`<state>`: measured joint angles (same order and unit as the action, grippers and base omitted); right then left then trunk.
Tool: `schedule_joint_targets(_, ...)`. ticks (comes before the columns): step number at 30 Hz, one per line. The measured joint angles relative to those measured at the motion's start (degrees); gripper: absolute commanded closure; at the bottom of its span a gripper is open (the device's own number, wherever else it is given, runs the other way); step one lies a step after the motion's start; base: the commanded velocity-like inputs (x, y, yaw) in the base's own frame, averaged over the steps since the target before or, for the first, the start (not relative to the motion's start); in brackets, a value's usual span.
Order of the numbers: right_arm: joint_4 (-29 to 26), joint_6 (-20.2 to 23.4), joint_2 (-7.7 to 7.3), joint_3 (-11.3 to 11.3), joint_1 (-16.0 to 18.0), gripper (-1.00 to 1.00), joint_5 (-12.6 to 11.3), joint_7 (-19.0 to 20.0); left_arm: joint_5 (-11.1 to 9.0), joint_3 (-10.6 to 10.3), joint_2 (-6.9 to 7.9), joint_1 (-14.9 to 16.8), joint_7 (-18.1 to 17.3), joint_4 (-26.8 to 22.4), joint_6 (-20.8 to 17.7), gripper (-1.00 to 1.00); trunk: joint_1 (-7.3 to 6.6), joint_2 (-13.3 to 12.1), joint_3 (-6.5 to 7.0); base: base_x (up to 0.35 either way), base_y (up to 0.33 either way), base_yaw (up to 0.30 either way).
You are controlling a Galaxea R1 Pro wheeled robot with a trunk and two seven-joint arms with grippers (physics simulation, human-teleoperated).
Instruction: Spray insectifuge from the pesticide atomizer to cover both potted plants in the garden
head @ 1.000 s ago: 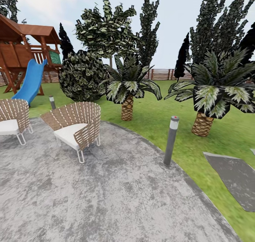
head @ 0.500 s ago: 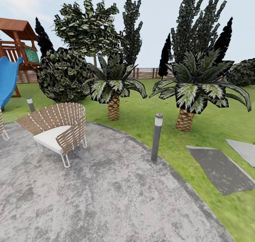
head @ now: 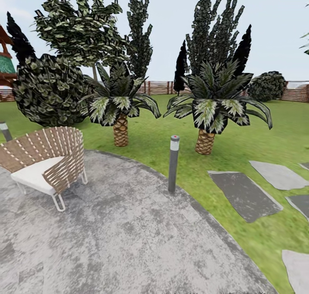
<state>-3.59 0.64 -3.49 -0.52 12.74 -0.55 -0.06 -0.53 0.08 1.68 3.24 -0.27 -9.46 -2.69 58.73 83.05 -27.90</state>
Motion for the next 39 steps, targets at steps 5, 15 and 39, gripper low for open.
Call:
schedule_joint_targets(5, -0.1, 0.2, -1.13, -0.1, 5.7, -1.0, -0.4, -0.1, 0.0, 0.0, -1.66, 6.4, 0.0, -2.0, -1.2, -1.0, 0.0, 0.0, -0.22, 0.0, 0.0, -0.258)
schedule_joint_targets(15, -4.7, 14.1, -2.94, -0.2, 23.2, -1.0, -1.1, -0.3, -0.9, -0.5, -7.78, 14.8, 0.1, -23.7, -13.3, -1.0, 0.0, 0.0, -0.57, 0.0, 0.0, -0.243)
schedule_joint_targets(39, -84.8, 53.2, -7.67, -10.2, 12.7, -1.0, -1.0, -0.1, -7.2, -0.7, -9.44, 12.0, -0.2, -46.8, -20.4, -1.0, -0.01, 0.0, -1.61, 0.0, 0.0, -0.203)
